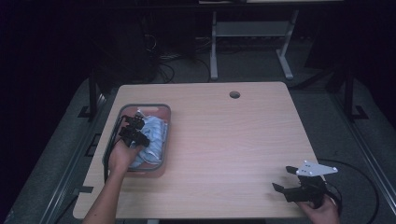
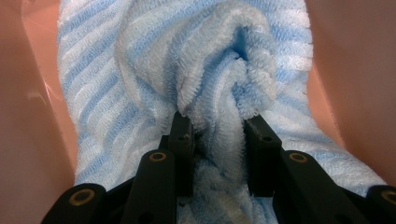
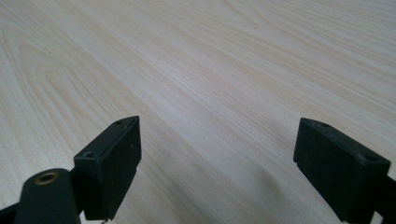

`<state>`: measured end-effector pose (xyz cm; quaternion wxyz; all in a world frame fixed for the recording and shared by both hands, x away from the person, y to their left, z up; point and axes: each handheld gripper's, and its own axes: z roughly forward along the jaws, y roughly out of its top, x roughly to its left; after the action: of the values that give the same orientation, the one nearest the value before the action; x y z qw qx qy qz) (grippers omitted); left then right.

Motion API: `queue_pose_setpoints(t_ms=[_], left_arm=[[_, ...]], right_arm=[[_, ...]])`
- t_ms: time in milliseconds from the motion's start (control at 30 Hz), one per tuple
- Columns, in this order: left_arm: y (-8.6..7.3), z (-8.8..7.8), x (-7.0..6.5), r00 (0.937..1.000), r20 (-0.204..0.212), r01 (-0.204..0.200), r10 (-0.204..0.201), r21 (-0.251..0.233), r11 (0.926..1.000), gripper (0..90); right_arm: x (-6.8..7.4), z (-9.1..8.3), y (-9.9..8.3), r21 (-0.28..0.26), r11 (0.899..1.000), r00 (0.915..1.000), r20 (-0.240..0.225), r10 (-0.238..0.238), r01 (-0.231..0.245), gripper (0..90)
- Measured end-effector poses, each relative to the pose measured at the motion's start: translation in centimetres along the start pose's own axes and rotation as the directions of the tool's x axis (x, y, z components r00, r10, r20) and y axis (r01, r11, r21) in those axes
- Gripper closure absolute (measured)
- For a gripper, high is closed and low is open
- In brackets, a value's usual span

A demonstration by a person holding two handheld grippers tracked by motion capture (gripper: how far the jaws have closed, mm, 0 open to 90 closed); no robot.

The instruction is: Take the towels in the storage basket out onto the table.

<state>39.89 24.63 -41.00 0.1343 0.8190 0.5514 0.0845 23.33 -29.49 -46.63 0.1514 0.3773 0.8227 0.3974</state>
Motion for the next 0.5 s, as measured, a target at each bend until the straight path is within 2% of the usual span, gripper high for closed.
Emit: queue_pose_setpoints(t_ms=[133,267,500], left_arm=[[-0.1,-0.3,0.4,0.9997,0.022,0.010,-0.009,-0.014,0.9999,68.8],[-0.4,-1.0,0.7,0.9985,0.050,0.026,-0.024,-0.052,0.9983,69.8],[-1.3,-2.5,1.7,0.9896,0.133,0.073,-0.056,-0.130,0.9889,70.9]], right_arm=[[-0.1,-0.2,0.0,-0.004,1.000,1.0000,0.002,0.005,-0.005,14.5],[-0.1,-0.2,-0.1,-0.007,1.000,1.0000,0.005,0.008,-0.008,14.5],[-0.2,-0.1,-0.1,-0.005,1.000,0.9999,0.005,0.011,-0.011,14.5]])
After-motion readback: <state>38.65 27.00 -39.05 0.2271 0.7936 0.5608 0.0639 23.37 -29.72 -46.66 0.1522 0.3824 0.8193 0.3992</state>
